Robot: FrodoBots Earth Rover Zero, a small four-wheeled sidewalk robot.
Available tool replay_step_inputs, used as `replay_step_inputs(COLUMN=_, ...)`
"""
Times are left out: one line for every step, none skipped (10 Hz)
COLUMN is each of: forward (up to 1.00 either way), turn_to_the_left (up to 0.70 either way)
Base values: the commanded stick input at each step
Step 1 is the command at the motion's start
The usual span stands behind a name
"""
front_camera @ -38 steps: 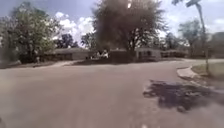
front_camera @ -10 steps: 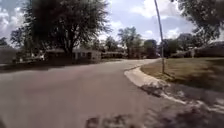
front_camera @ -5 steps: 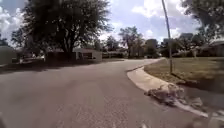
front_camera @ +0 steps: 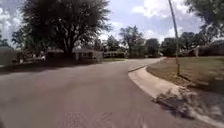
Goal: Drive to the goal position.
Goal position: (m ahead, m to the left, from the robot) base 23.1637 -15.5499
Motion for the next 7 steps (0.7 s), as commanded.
replay_step_inputs(forward=0.7, turn_to_the_left=0.0)
replay_step_inputs(forward=0.7, turn_to_the_left=0.0)
replay_step_inputs(forward=0.7, turn_to_the_left=0.0)
replay_step_inputs(forward=0.7, turn_to_the_left=0.0)
replay_step_inputs(forward=0.7, turn_to_the_left=0.0)
replay_step_inputs(forward=0.7, turn_to_the_left=0.0)
replay_step_inputs(forward=0.7, turn_to_the_left=0.0)
